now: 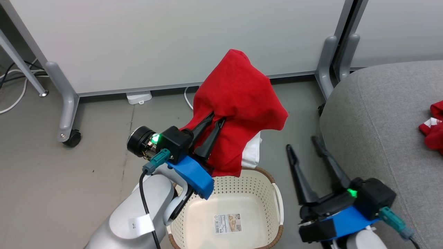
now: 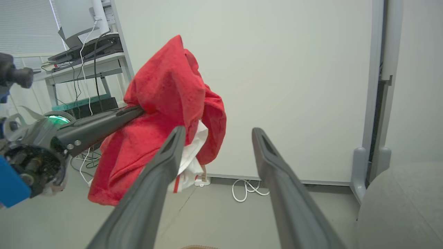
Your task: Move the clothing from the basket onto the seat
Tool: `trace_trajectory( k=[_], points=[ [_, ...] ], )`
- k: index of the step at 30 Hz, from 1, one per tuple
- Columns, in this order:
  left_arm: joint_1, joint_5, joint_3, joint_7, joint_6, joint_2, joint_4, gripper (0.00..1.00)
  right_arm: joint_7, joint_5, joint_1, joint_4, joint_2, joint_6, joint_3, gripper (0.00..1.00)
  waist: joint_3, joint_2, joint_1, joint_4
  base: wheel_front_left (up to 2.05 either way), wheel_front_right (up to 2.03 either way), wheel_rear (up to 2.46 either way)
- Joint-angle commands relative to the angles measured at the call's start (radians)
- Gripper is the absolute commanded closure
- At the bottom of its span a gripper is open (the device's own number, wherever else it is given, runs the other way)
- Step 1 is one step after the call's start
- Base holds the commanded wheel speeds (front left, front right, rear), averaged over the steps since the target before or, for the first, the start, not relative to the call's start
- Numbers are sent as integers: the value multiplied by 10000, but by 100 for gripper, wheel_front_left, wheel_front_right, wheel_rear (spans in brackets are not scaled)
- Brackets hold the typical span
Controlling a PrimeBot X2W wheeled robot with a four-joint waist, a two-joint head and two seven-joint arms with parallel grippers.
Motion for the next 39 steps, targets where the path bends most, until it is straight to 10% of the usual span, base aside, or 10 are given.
trace_trajectory(
  k=[1, 29, 30, 32, 33, 39],
  points=[
    [-191, 47, 21, -49, -33, -37, 22, 100, -42, 56, -185, 45, -3, 1, 275, 0, 39, -1, 0, 29, 0, 0, 0],
    [-889, 620, -243, -50, -341, -793, -31, 100, -42, 1486, -2997, 2888, -8, 1, 2927, 0, 1012, -1, 0, 722, 0, 0, 0],
    [-895, 631, -249, -50, -349, -811, -33, 100, -42, 1497, -3070, 2973, -6, 1, 2943, 7, 1031, -1, 0, 732, 0, 0, 0],
    [-895, 658, -261, -50, -364, -846, -30, 100, -42, 1510, -3209, 3131, -9, 1, 2931, 87, 1054, -1, 0, 744, 0, 0, 0],
    [-893, 673, -266, -50, -372, -870, -26, 100, -42, 1522, -3265, 3189, -6, 1, 2924, 100, 1067, -1, 0, 750, 0, 0, 0],
    [-869, 703, -259, -50, -391, -921, 20, 100, -42, 1602, -3408, 3333, -8, 1, 2907, 100, 1091, -1, 0, 754, 0, 0, 0]
  ],
)
